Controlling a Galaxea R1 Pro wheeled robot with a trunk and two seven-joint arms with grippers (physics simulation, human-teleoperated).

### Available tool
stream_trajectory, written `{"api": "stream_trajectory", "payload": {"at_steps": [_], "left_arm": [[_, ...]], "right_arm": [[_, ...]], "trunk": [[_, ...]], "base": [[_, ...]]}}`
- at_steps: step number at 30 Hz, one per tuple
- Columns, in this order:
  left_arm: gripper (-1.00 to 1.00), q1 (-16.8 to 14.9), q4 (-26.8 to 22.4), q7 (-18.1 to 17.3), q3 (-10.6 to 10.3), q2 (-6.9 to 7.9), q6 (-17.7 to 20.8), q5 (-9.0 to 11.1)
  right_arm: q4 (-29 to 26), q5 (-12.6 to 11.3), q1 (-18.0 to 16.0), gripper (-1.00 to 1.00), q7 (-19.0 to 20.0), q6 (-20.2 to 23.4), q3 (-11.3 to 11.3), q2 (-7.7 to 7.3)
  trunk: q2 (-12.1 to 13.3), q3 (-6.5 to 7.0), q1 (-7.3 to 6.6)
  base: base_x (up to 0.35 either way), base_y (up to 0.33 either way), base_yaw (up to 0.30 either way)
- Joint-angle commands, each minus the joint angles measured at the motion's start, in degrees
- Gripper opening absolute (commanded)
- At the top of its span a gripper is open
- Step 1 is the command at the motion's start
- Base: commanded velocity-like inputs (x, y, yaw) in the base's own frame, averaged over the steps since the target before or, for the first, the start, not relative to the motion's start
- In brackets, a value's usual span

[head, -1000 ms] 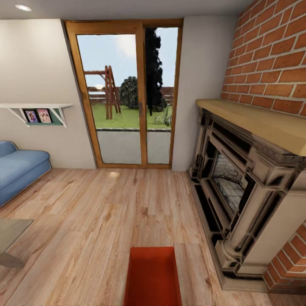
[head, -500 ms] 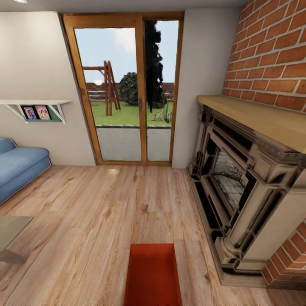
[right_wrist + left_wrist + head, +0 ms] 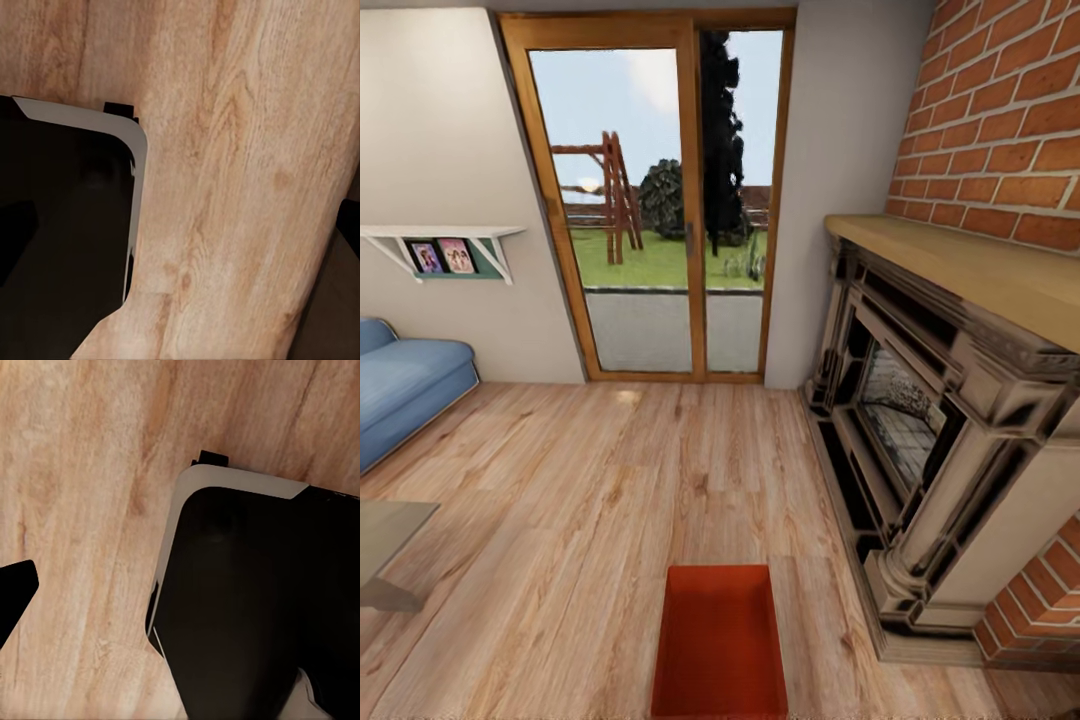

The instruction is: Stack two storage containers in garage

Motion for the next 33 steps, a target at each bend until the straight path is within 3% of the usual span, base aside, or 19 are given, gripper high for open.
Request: {"api": "stream_trajectory", "payload": {"at_steps": [1, 33], "left_arm": [[1.00, -0.03, -0.01, 0.08, 0.29, 0.00, 0.01, 0.23], [1.00, -0.03, -0.01, 0.08, 0.26, 0.00, 0.01, 0.24]], "right_arm": [[0.18, -0.11, -0.08, 1.00, -0.15, -0.33, 0.37, 0.02], [0.17, -0.21, -0.08, 1.00, -0.15, -0.41, 0.30, -0.06]], "trunk": [[-0.12, -0.21, 0.03], [-0.12, -3.12, 0.03]], "base": [[0.000, 0.000, 0.000], [0.000, 0.000, 0.000]]}}
